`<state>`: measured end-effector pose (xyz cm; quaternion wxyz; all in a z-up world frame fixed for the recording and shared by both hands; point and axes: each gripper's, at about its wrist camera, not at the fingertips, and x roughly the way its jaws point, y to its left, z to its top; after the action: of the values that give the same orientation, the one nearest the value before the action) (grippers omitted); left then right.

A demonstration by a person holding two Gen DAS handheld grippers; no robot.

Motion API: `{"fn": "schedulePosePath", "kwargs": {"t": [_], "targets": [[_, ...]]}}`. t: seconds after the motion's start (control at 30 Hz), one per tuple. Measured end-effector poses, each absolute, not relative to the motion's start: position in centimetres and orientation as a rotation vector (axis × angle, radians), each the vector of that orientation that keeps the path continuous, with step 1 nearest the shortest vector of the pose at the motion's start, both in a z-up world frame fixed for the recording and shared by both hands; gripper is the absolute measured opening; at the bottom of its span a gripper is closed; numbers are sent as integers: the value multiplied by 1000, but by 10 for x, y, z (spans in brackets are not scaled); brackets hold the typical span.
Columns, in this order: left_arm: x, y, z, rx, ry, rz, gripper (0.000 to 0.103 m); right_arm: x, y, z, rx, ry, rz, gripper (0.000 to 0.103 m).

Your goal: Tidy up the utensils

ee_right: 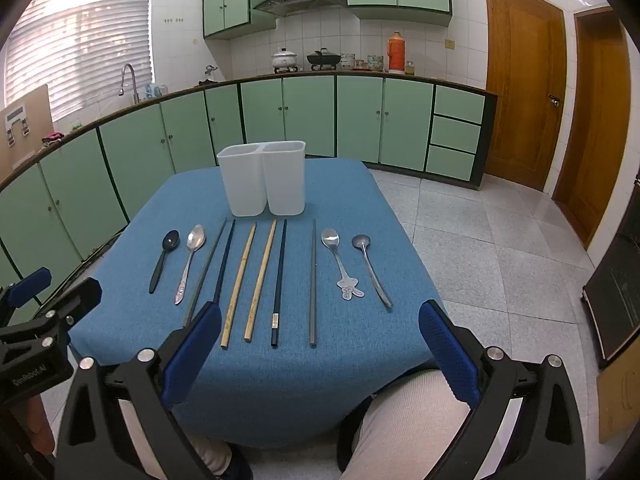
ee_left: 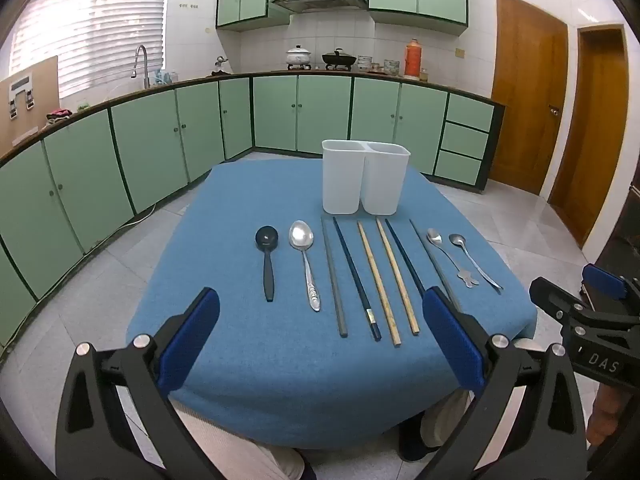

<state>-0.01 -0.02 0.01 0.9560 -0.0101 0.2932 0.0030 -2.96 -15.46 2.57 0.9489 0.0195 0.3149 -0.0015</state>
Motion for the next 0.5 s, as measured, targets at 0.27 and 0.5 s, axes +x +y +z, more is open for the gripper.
{"fn": "schedulePosePath", "kwargs": {"t": [0.27,0.5], "targets": [[-1,-2,1,-22,593,6,98,-30,-154,26,40,642,-3,97],[0,0,0,-27,594,6,98,-30,-154,26,40,642,-3,97]]}}
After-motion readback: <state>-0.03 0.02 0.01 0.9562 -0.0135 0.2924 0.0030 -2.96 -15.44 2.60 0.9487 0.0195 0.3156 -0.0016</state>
